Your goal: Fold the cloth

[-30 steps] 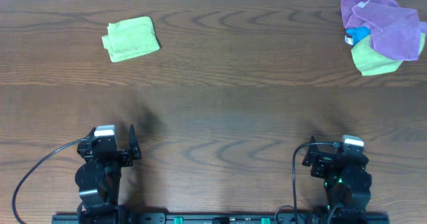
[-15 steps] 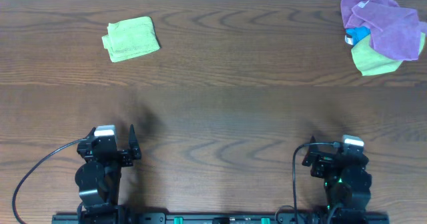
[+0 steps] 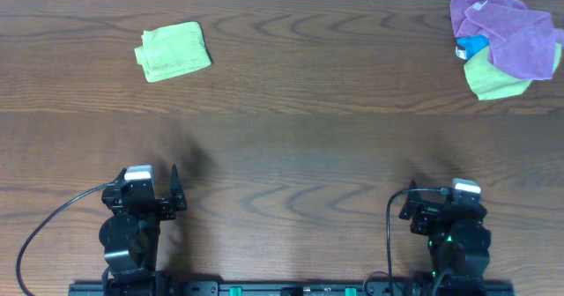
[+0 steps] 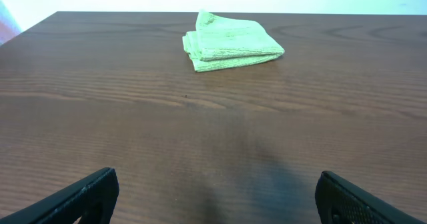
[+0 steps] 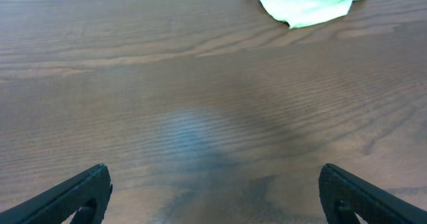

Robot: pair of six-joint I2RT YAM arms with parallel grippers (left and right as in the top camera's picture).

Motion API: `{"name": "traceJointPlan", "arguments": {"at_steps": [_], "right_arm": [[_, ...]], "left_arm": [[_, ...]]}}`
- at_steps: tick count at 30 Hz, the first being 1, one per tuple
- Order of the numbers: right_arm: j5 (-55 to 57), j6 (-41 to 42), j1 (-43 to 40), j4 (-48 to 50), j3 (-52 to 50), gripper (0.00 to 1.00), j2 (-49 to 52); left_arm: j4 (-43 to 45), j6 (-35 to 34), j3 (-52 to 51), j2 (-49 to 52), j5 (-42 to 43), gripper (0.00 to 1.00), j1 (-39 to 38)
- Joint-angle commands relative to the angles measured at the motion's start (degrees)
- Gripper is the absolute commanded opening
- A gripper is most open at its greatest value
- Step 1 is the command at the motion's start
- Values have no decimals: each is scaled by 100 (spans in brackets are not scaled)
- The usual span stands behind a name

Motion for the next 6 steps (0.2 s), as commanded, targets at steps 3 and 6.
{"name": "traceJointPlan", "arguments": {"at_steps": [3, 6], "right_arm": [[-22, -94, -61, -4, -28, 99, -66], [-22, -92, -61, -2, -31, 99, -66]], "left_arm": [[-31, 120, -164, -44, 66, 96, -28], [-31, 120, -164, -44, 66, 95, -28]]}}
